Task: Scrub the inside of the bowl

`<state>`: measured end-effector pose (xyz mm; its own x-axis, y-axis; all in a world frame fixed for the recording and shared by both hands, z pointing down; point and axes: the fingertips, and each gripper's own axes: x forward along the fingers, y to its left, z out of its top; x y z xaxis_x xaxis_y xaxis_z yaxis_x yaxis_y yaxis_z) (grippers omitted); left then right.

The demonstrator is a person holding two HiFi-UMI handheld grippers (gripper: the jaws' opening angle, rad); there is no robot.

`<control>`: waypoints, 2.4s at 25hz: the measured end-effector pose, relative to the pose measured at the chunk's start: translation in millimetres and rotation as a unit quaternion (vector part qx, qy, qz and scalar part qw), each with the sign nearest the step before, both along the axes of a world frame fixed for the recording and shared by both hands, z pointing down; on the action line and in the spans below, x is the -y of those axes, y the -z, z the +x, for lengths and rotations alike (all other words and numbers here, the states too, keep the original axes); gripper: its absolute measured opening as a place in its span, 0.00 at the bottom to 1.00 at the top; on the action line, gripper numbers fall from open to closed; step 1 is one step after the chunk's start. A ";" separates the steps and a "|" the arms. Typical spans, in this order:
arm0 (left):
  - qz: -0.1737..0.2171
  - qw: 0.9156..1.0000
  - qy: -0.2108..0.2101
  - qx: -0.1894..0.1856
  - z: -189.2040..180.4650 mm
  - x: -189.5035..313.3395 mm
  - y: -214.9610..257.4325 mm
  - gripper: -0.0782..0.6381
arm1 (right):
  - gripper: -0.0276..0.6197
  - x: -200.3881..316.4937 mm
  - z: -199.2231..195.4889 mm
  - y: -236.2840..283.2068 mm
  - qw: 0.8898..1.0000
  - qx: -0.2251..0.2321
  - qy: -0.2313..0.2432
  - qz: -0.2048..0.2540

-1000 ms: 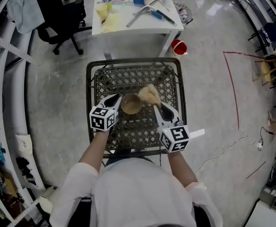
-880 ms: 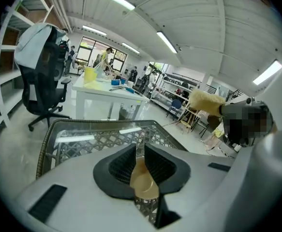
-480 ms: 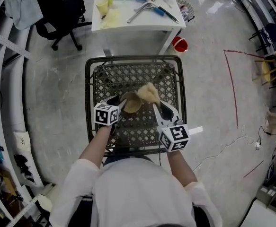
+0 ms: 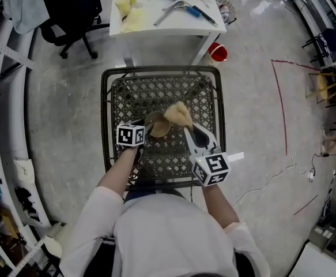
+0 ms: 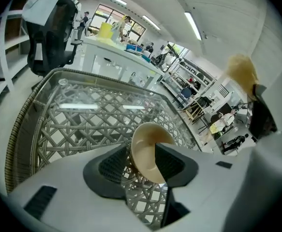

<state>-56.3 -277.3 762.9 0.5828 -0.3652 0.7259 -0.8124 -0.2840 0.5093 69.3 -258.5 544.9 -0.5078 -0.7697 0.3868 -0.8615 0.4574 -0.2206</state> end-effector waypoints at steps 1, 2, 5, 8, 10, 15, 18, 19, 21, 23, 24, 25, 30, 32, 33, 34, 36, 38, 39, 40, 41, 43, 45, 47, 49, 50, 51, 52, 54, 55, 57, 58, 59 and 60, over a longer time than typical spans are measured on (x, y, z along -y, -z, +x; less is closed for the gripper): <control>-0.005 1.000 0.001 -0.002 1.3 -0.3 -2.7 0.37 | 0.15 -0.2 0.4 -0.7 1.000 -0.001 0.000 -0.001; -0.009 1.000 0.003 -0.003 2.5 -0.7 -5.2 0.37 | 0.15 -0.5 1.0 -1.3 1.000 -0.001 -0.001 -0.002; -0.019 1.000 0.005 0.002 2.4 -3.6 -12.8 0.37 | 0.15 -1.7 1.9 -2.5 1.000 -0.002 -0.002 -0.004; -0.031 0.999 0.010 0.009 -1.8 -6.7 -19.1 0.36 | 0.15 -1.6 1.8 -3.5 1.000 -0.002 -0.003 -0.005; -0.037 0.999 0.016 0.011 -3.9 -8.8 -21.8 0.33 | 0.15 -1.4 2.2 -4.0 1.000 -0.002 -0.005 -0.005; -0.036 0.999 0.021 0.018 -5.7 -10.4 -21.9 0.22 | 0.15 -3.6 2.8 -5.5 1.000 -0.001 -0.007 -0.009; -0.030 0.999 0.023 0.025 -6.5 -7.1 -20.7 0.19 | 0.15 -4.1 2.3 -6.3 1.000 -0.001 -0.007 -0.010; -0.028 0.999 0.024 0.028 -6.9 -6.1 -20.4 0.19 | 0.15 -4.2 2.5 -6.4 1.000 -0.002 -0.007 -0.010; -0.021 0.999 0.026 0.032 -7.5 -4.4 -18.4 0.18 | 0.15 -4.8 3.1 -6.4 1.000 -0.003 -0.008 -0.009; -0.015 0.999 0.029 0.035 -8.4 -3.1 -15.7 0.18 | 0.15 -4.9 3.5 -5.7 1.000 -0.003 -0.009 -0.008; -0.012 0.999 0.032 0.037 -9.6 -2.4 -14.5 0.18 | 0.15 -4.7 3.4 -5.2 1.000 -0.003 -0.009 -0.008; -0.010 0.999 0.035 0.038 -11.2 -1.8 -13.2 0.18 | 0.15 -4.6 3.2 -4.7 1.000 -0.002 -0.009 -0.007; 0.011 0.998 0.049 0.041 -17.6 3.1 -2.3 0.18 | 0.15 -4.9 2.7 0.7 1.000 0.001 -0.006 0.001; 0.024 0.997 0.056 0.039 -19.7 6.7 7.7 0.18 | 0.15 -5.2 1.8 4.9 1.000 0.002 -0.004 0.006; 0.031 0.997 0.060 0.039 -20.7 8.6 14.2 0.18 | 0.15 -5.6 1.6 7.0 1.000 0.003 -0.003 0.009; 0.039 0.996 0.064 0.037 -21.5 10.7 21.0 0.18 | 0.15 -6.1 1.6 9.0 1.000 0.003 -0.002 0.011; 0.054 0.995 0.075 0.030 -22.2 14.2 33.5 0.18 | 0.15 -7.7 1.4 13.2 1.000 0.005 0.001 0.017; 0.068 0.994 0.086 0.022 -23.1 16.7 46.6 0.18 | 0.15 -9.8 1.1 18.2 1.000 0.006 0.004 0.024; 0.075 0.993 0.091 0.017 -23.1 17.5 53.5 0.18 | 0.15 -10.9 0.9 21.0 1.000 0.007 0.006 0.027; 0.082 0.992 0.093 0.014 -22.6 17.8 60.1 0.18 | 0.15 -12.2 0.7 24.1 0.999 0.008 0.008 0.031; 0.090 0.991 0.095 0.012 -22.6 17.7 66.7 0.18 | 0.15 -13.4 0.4 27.4 0.999 0.009 0.010 0.036; 0.105 0.989 0.099 0.016 -25.2 16.9 80.7 0.18 | 0.15 -15.9 -1.1 34.4 0.999 0.011 0.015 0.045; 0.122 0.987 0.105 0.016 -27.0 15.3 95.0 0.18 | 0.15 -19.0 -2.7 41.4 0.998 0.012 0.021 0.054; 0.134 0.985 0.108 0.014 -27.2 11.6 107.0 0.18 | 0.15 -22.8 -4.7 48.1 0.998 0.013 0.027 0.064; 0.149 0.983 0.109 0.016 -28.2 8.8 120.6 0.18 | 0.15 -26.7 -7.5 54.7 0.997 0.015 0.034 0.073; 0.158 0.981 0.109 0.017 -28.4 7.5 128.4 0.18 | 0.15 -29.1 -8.9 57.8 0.996 0.016 0.037 0.077; 0.167 0.980 0.109 0.017 -28.2 5.9 136.3 0.18 | 0.15 -31.6 -10.1 60.7 0.996 0.017 0.040 0.081; 0.174 0.978 0.110 0.015 -27.6 4.3 144.1 0.18 | 0.15 -34.2 -11.1 63.6 0.995 0.018 0.043 0.084; 0.188 0.976 0.111 0.012 -26.9 1.0 158.3 0.18 | 0.15 -39.5 -13.2 68.9 0.994 0.019 0.049 0.091; 0.196 0.974 0.111 0.013 -27.4 -0.8 164.8 0.18 | 0.15 -42.3 -14.5 71.3 0.994 0.020 0.052 0.094; 0.214 0.971 0.106 0.021 -28.6 -4.3 177.7 0.18 | 0.15 -47.9 -17.6 75.2 0.993 0.021 0.058 0.101; 0.225 0.969 0.102 0.025 -28.7 -6.1 184.3 0.18 | 0.15 -50.5 -19.3 76.5 0.992 0.020 0.062 0.104; 0.235 0.966 0.099 0.028 -28.2 -8.3 190.6 0.18 | 0.15 -53.3 -20.9 77.2 0.992 0.020 0.065 0.106; 0.244 0.964 0.097 0.030 -27.2 -11.0 196.5 0.18 | 0.15 -56.3 -22.1 77.4 0.992 0.019 0.069 0.107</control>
<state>-83.6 -266.3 566.4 0.4309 -0.7706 0.4696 -0.8984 -0.3174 0.3035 47.2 -202.2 467.5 -0.6246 -0.7549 0.2002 -0.7808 0.6096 -0.1371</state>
